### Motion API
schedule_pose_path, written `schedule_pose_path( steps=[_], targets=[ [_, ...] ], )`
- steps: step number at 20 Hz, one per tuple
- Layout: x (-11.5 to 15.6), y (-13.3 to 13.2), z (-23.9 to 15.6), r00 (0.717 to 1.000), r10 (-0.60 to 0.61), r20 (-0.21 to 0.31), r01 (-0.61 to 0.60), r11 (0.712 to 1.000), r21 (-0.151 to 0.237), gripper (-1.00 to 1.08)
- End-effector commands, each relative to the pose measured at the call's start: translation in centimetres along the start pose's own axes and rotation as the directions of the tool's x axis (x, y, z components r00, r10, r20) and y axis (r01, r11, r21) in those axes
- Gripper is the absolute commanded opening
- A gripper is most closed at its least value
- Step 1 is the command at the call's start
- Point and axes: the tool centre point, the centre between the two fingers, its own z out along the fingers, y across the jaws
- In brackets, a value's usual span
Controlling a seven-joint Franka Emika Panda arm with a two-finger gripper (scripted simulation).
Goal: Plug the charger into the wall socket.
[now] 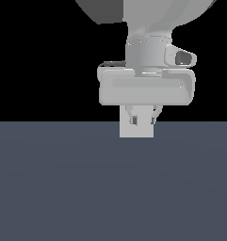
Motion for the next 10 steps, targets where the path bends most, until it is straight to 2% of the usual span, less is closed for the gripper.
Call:
schedule_pose_path(
  steps=[1, 10],
  targets=[
    [0.04, -0.02, -0.02, 1.0, -0.003, 0.0, 0.003, 1.0, 0.001, -1.0],
    [0.67, -0.03, 0.18, 1.0, -0.002, 0.0, 0.002, 1.0, 0.001, -1.0]
  ],
)
